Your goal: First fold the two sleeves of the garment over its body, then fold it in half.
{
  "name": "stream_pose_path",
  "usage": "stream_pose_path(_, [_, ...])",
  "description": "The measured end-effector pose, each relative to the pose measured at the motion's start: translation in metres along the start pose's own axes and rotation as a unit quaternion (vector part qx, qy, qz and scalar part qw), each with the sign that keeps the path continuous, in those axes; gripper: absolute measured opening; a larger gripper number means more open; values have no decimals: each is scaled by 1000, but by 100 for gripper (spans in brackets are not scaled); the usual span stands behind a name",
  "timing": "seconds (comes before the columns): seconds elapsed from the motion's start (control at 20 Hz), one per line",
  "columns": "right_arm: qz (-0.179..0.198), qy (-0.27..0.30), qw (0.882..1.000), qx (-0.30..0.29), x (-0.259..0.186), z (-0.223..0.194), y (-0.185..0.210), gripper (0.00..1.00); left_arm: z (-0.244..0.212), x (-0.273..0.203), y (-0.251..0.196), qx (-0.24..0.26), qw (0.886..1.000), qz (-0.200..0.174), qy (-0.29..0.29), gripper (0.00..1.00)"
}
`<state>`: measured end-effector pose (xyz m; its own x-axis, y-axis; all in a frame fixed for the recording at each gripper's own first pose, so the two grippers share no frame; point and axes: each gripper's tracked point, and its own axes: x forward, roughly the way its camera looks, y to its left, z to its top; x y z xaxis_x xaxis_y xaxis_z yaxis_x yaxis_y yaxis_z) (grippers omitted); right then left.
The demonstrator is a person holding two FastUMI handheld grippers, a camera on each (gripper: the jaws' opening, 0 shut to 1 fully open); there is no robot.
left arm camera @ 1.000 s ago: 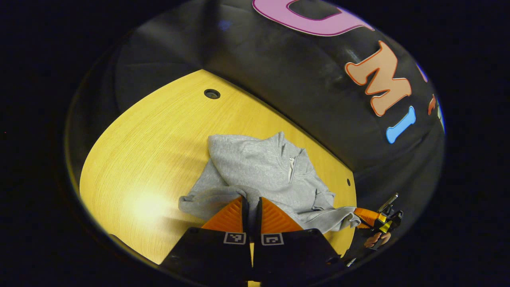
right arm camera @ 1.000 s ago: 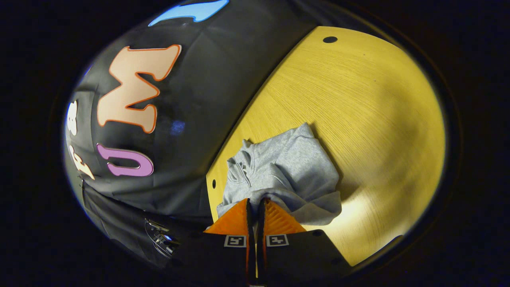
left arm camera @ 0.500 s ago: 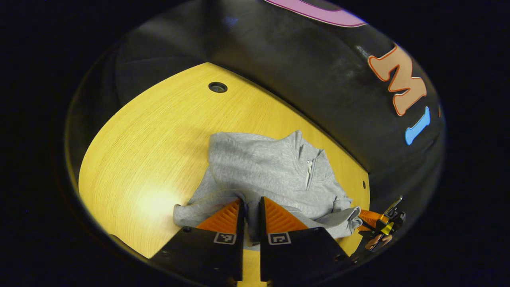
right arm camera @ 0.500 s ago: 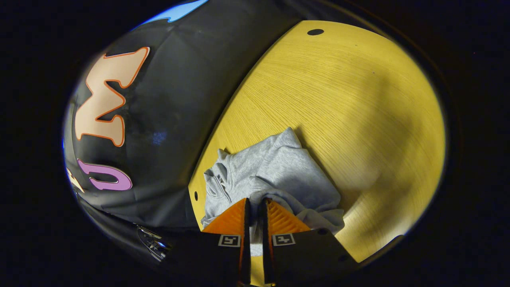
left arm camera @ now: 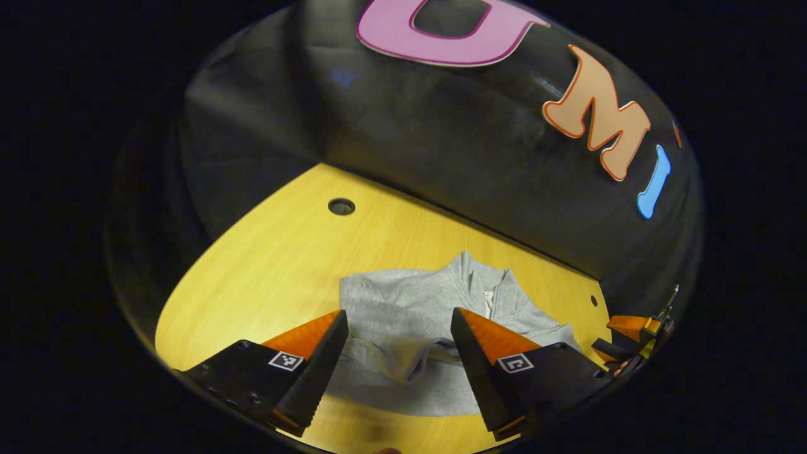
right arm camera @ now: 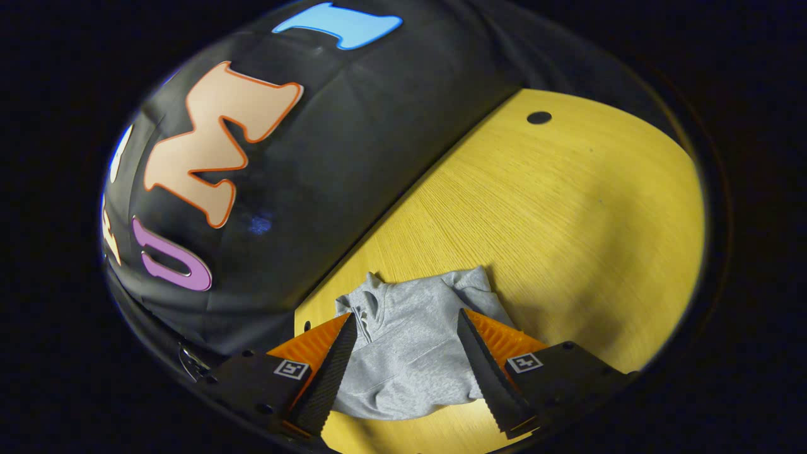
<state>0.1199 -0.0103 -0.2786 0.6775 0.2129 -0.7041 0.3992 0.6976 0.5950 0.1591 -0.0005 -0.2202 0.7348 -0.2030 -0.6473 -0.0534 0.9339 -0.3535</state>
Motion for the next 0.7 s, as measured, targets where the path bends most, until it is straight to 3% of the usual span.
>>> stream_pose_path(0.15, [4, -37, 996, -85, -24, -7, 10, 98, 15, -15, -3, 59, 996, 24, -62, 96])
stream_pose_path(0.35, [12, -83, 980, -180, -61, -14, 23, 98, 21, -59, -12, 117, 987, 33, -108, 96])
stream_pose_path(0.4, [16, -92, 976, -196, -70, -15, 28, 93, 23, -68, -17, 124, 985, 33, -119, 96])
stream_pose_path(0.45, [16, -106, 971, -212, -81, -14, 29, 98, 24, -79, -21, 130, 982, 31, -131, 95])
stream_pose_path(0.7, [15, -191, 933, -306, -135, -6, 48, 98, 28, -122, -30, 140, 973, 27, -181, 95])
